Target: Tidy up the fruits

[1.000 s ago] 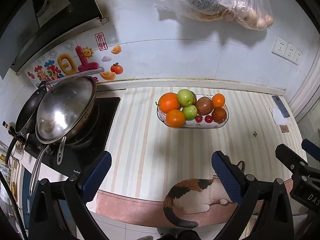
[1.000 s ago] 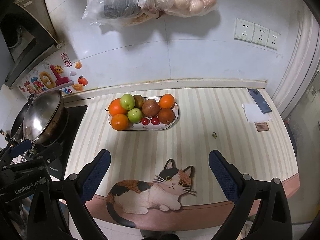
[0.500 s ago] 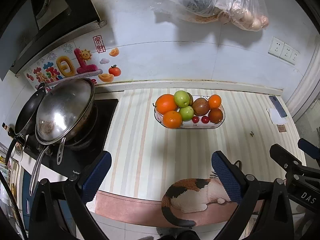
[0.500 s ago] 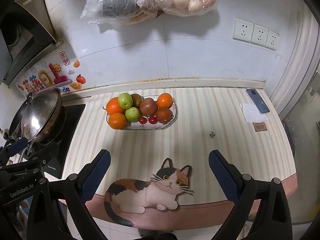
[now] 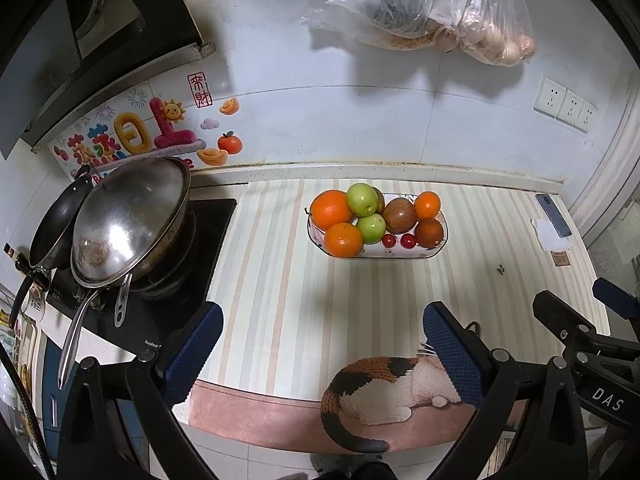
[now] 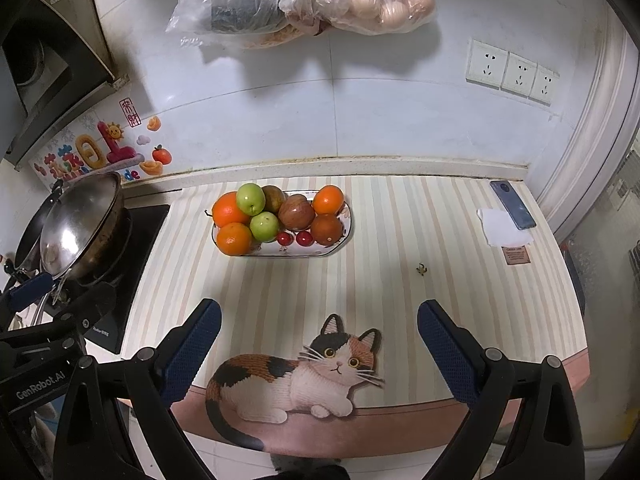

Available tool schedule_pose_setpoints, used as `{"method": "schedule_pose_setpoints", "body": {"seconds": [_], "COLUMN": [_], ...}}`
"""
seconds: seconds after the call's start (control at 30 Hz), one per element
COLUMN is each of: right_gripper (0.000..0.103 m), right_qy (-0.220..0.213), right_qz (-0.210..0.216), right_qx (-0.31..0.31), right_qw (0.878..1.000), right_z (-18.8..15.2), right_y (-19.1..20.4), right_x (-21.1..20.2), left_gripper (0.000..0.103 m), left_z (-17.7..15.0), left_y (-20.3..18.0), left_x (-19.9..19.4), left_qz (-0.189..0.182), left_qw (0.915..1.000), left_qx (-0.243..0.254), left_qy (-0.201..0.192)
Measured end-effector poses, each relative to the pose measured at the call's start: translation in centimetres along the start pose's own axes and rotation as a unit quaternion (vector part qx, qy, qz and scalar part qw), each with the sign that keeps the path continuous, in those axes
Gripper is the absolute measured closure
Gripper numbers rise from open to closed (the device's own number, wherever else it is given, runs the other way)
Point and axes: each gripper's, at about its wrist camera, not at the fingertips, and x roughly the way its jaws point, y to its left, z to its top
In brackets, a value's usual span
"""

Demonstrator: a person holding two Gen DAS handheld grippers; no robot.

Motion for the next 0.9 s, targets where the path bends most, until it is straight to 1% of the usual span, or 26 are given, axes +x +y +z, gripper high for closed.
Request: {"method": "schedule_pose_setpoints", "body": {"seconds": [0.63, 0.9], "right_gripper": [0.002, 0.002], "right_qy": [0.003, 0.004], "right_qz": [0.001, 0.002], "right_qx": [-0.001, 0.0], "right_qw": [1.0, 1.0], "right_z": [0.12, 0.07], "right_y": [-0.5, -0.71], "right_x": [0.21, 0.03], "left_gripper": [0.0, 0.0], "left_z": [-0.15, -0.32], "left_y": [0.34, 0.54], "left_x": [0.39, 0.34], "left_qz": [-0.001, 0.0], "left_qw": [1.0, 1.0], "left_qx": [0.0, 0.002], "left_qy": [0.007, 0.004]}}
